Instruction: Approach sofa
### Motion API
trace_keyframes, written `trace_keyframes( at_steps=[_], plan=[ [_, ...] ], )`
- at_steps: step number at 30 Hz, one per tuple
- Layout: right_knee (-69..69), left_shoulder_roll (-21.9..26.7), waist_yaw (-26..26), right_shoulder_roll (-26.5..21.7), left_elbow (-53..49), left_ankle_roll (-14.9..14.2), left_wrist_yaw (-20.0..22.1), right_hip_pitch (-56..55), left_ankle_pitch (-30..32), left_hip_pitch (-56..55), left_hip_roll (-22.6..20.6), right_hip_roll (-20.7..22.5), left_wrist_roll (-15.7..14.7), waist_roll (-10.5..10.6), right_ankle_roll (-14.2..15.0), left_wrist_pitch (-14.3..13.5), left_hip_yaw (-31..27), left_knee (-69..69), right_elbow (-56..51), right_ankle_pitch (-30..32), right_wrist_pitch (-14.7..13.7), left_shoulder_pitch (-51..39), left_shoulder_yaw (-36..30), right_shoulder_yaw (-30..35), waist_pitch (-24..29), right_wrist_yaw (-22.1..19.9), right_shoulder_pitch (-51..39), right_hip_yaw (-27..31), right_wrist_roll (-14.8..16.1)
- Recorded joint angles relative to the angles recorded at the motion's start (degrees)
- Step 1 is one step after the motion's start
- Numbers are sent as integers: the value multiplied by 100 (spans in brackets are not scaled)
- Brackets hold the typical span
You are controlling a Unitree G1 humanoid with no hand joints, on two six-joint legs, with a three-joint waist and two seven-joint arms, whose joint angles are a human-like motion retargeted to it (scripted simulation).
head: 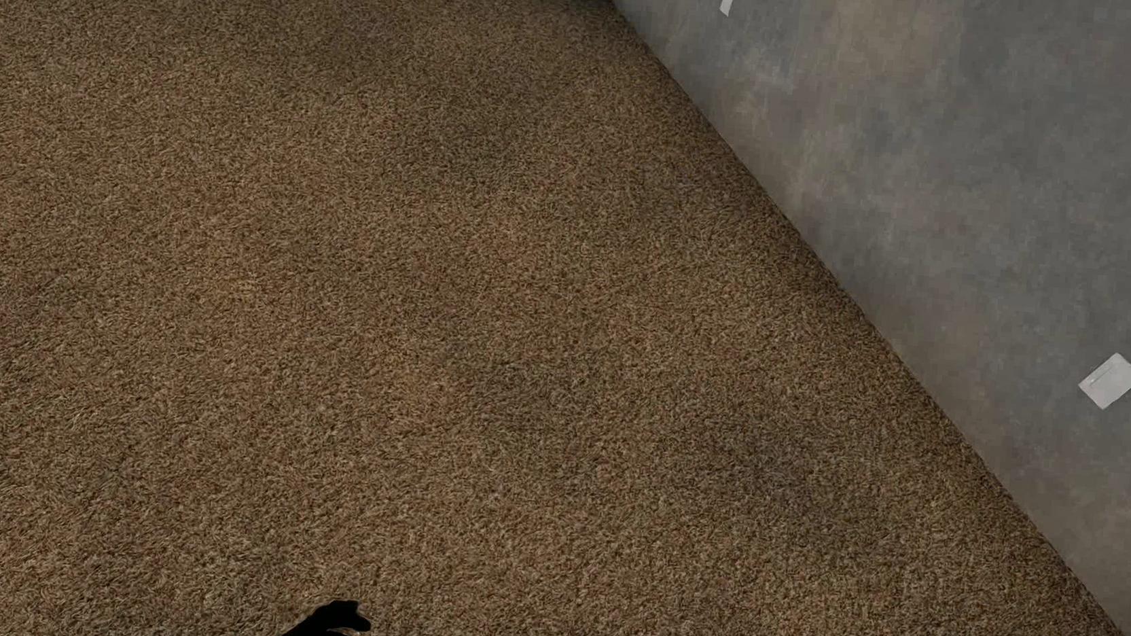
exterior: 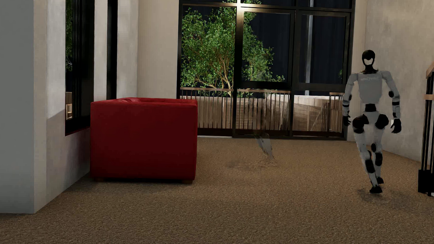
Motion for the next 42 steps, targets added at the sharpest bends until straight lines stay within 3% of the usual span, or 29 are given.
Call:
trace_keyframes(
  at_steps=[1, 2, 3, 4, 5, 7, 9, 11, 12, 14, 16, 20, 21, 23, 24, 25, 27, 28, 30, 31, 32, 34, 36, 38, 40, 42],
  plan=[
    [-416, 12, -7, -17, -181, 0, 0, 54, -104, 244, 89, -10, 0, -43, 0, 0, 0, -29, -89, -98, 0, -89, 80, 132, 29, 0, 102, 0, 0],
    [-951, 19, 40, -36, -357, 0, 0, 54, -187, 535, 180, 25, 0, -86, 0, 0, 0, -107, -167, -1693, 0, -121, 137, 226, 57, 0, 161, 0, 0],
    [-1063, 5, 116, -48, -509, 0, 0, -20, -237, 828, 257, 85, 0, -117, 0, 0, 0, -193, -197, -2072, 0, -79, 190, 272, 61, 0, 165, 0, 0],
    [-484, -39, 182, -60, -612, 0, 0, -163, -224, 1052, 316, 162, 0, -120, 0, 0, 0, -248, -173, -793, 0, 48, 257, 244, 2, 0, 120, 0, 0],
    [-275, -118, 200, -83, -631, 0, 0, -308, -126, 1190, 387, 249, 0, -69, 0, 0, 0, -248, -97, -34, 0, 251, 312, 149, -120, 0, 37, 0, 0],
    [186, -435, 118, -185, -118, 0, 0, -447, 437, 1249, 639, 448, 0, 322, 0, 0, 0, 36, 229, 611, 0, 668, 137, -86, -339, 0, -256, 0, 0],
    [523, -723, 32, -338, 1018, 0, 0, -45, 1634, 939, 879, 543, 0, 795, 0, 0, 0, 975, 506, 261, 0, 846, -822, -323, -285, 0, -699, 0, 0],
    [460, -675, 157, -430, 1612, 0, 0, 471, 3114, -195, 1091, 740, 0, 989, 0, 0, 0, 2637, 331, -264, 0, 797, -2085, -541, -73, 0, -1202, 0, 0],
    [445, -587, 359, -484, 1645, 0, 0, 681, 3336, -865, 1118, 825, 0, 989, 0, 0, 0, 3601, 91, -565, 0, 846, -2330, -539, 25, 0, -1395, 0, 0],
    [402, -464, 857, -620, 1666, 0, 0, 1261, 2201, -2000, 1004, 840, 0, 901, 0, 0, 0, 5143, -462, -1176, 0, 1083, -1965, -620, 212, 0, -1697, 0, 0],
    [283, -333, 1375, -727, 1517, 0, 0, 1986, 1387, -2821, 844, 678, 0, 786, 0, 0, 0, 5251, -1024, -1700, 0, 1398, -1442, -1059, 348, 0, -1910, 0, 0],
    [-34, -215, 2424, -761, 1094, 0, 0, 3008, 2113, -3609, 921, 350, 0, 564, 0, 0, 0, 1602, -1889, -2606, 0, 1709, -565, -2160, 252, 0, -2340, 0, 0],
    [-101, -220, 2610, -735, 1113, 0, 0, 3271, 1999, -3520, 997, 308, 0, 533, 0, 0, 0, 621, -2081, -2863, 0, 1741, -503, -2284, 226, 0, -2450, 0, 0],
    [-134, -327, 2878, -681, 1379, 0, 0, 3735, 822, -3336, 1194, 233, 0, 515, 0, 0, 0, -68, -2443, -3343, 0, 1772, -444, -2287, 131, 0, -2648, 0, 0],
    [-77, -410, 2959, -640, 1579, 0, 0, 3879, 573, -3354, 1257, 159, 0, 490, 0, 0, 0, 33, -2603, -3406, 0, 1768, -487, -2241, 39, 0, -2702, 0, 0],
    [33, -492, 3004, -593, 1792, 0, 0, 3939, 806, -3460, 1273, 68, 0, 427, 0, 0, 0, 150, -2756, -3252, 0, 1765, -585, -2181, -104, 0, -2671, 0, 0],
    [385, -583, 2859, -414, 2201, 0, 0, 3913, 2283, -3789, 1103, -119, 0, 124, 0, 0, 0, 490, -2928, -2243, 0, 1757, -843, -2057, -453, 0, -2286, 0, 0],
    [714, -545, 2663, -272, 2355, 0, 0, 3915, 2698, -3809, 889, -205, 0, -74, 0, 0, 0, 696, -2805, -1370, 0, 1717, -1045, -1998, -544, 0, -1967, 0, 0],
    [1943, -378, 2338, -65, 2318, 0, 0, 3458, 2448, -3319, 382, -384, 0, -385, 0, 0, 0, 760, -2170, 654, 0, 1562, -1135, -1587, -555, 0, -1404, 0, 0],
    [2738, -302, 2253, -41, 2140, 0, 0, 2913, 2081, -2951, 159, -493, 0, -507, 0, 0, 0, 615, -1762, 1206, 0, 1478, -978, -1101, -544, 0, -1257, 0, 0],
    [3560, -248, 2129, -42, 1908, 0, 0, 2294, 1730, -2614, -21, -543, 0, -583, 0, 0, 0, 481, -1352, 1175, 0, 1386, -721, -526, -528, 0, -1178, 0, 0],
    [4840, -160, 1606, -13, 1337, 0, 0, 1184, 1262, -2028, -296, -452, 0, -585, 0, 0, 0, 246, -636, 69, 0, 1139, -185, 317, -455, 0, -984, 0, 0],
    [4858, -93, 979, 29, 628, 0, 0, 419, 858, -1335, -421, -296, 0, -483, 0, 0, 0, -26, -73, -847, 0, 881, 234, 489, -321, 0, -626, 0, 0],
    [3570, -98, 372, -24, -42, 0, 0, 35, 564, -739, -314, -134, 0, -302, 0, 0, 0, -202, 112, -1007, 0, 640, 470, 380, -208, 0, -181, 0, 0],
    [1763, -104, -85, -107, -540, 0, 0, 12, 360, -250, -122, -13, 0, -155, 0, 0, 0, -284, -29, -644, 0, 417, 427, 257, -137, 0, 209, 0, 0],
    [177, -80, -235, -147, -945, 0, 0, 0, 126, 166, 56, 20, 0, -141, 0, 0, 0, -373, -209, -161, 0, 323, 274, 240, -197, 0, 401, 0, 0]
  ],
)
